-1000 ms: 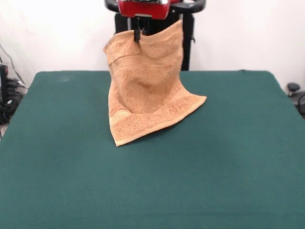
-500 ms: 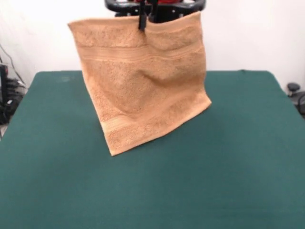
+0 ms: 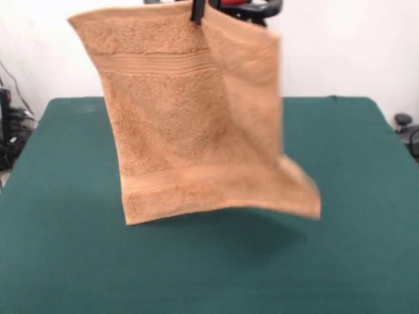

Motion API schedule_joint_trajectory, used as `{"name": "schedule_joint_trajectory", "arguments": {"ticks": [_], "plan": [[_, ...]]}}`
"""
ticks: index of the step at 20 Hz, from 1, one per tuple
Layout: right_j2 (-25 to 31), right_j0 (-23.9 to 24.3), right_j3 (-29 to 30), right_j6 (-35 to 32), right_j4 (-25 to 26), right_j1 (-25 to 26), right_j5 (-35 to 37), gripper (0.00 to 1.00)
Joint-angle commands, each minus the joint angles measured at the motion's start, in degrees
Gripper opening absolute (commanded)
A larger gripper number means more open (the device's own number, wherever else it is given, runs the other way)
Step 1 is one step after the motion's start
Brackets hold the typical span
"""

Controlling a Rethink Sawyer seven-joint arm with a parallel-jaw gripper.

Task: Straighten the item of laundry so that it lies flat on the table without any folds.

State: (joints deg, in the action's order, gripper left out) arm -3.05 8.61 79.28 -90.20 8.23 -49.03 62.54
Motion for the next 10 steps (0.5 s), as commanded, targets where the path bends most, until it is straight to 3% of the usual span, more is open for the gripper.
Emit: {"name": "schedule_joint_trajectory", "arguments": {"ticks": [1,10], "plan": [[4.0,-2.4,-8.5,-10.0,1.8,10.0,-5.9,0.00],[2.4,-3.6,-17.0,-9.4,2.1,14.2,-1.9,0.00]]}}
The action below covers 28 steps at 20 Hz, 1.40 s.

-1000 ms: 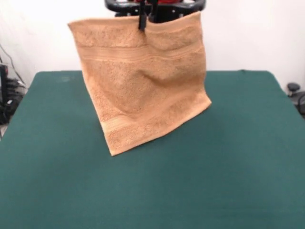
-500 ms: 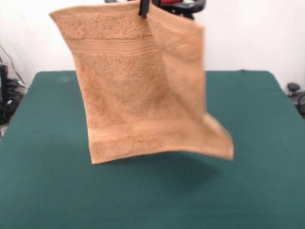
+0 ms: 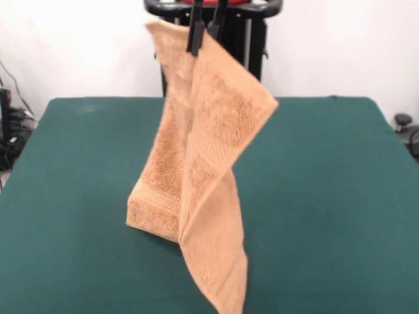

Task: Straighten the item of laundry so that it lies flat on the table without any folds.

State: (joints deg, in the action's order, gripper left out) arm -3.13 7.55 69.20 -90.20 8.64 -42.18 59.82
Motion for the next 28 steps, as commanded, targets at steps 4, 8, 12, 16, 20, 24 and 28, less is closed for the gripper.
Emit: {"name": "schedule_joint_trajectory", "arguments": {"ticks": [4,8,12,16,20,24,28], "plan": [[1.9,-2.2,-6.4,-8.0,2.0,7.4,-0.8,0.00],[0.9,-3.1,-1.7,-10.2,1.7,6.6,-4.7,0.00],[1.5,-4.4,7.7,-14.9,-1.8,4.8,-10.2,0.00],[3.7,-4.0,15.2,-14.1,-4.5,4.0,-15.0,0.00],[3.7,-4.1,19.0,-12.0,-5.2,4.2,-16.9,0.00],[3.1,-5.1,23.8,-12.5,-6.3,2.6,-18.4,0.00],[2.1,-6.7,29.0,-13.8,-6.8,0.8,-19.8,0.00]]}}
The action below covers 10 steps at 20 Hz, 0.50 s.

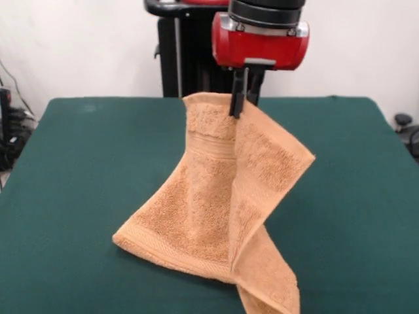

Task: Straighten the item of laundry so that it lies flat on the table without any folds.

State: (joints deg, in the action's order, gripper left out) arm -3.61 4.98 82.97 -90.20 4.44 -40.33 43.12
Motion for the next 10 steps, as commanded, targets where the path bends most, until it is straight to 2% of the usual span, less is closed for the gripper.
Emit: {"name": "schedule_joint_trajectory", "arguments": {"ticks": [1,3,10], "plan": [[2.0,-4.6,16.1,-14.3,-2.5,-1.2,-3.2,0.00],[1.9,-4.4,18.6,-15.4,-4.1,-1.0,-2.3,0.00],[5.4,-1.1,25.5,-10.5,-4.6,0.7,-11.1,0.00]]}}
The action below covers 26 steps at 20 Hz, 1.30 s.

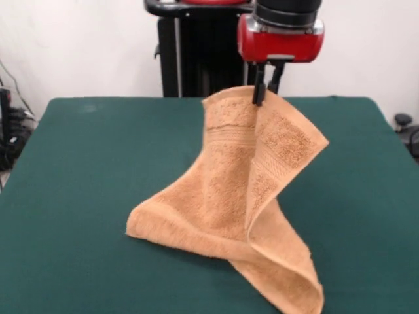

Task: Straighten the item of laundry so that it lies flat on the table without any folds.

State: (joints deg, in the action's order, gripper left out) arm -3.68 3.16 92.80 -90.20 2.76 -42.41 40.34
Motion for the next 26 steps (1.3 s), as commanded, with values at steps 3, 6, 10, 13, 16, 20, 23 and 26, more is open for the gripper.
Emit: {"name": "schedule_joint_trajectory", "arguments": {"ticks": [3,6,10,13,16,20,23,26], "plan": [[7.4,1.9,17.7,-8.3,-3.4,2.8,-9.9,0.00],[6.4,1.1,18.2,-8.7,-2.8,2.4,-9.9,0.00],[5.0,0.0,20.9,-10.4,-3.1,0.5,-9.9,0.00],[5.7,0.3,23.1,-10.5,-3.7,0.1,-10.9,0.00],[8.2,1.9,24.6,-8.9,-4.9,0.5,-11.4,0.00],[11.5,3.8,26.0,-6.9,-5.8,1.5,-12.8,0.00],[13.7,4.4,26.4,-7.3,-6.3,3.1,-15.6,0.00],[13.4,3.7,26.2,-8.8,-5.6,3.8,-17.3,0.00]]}}
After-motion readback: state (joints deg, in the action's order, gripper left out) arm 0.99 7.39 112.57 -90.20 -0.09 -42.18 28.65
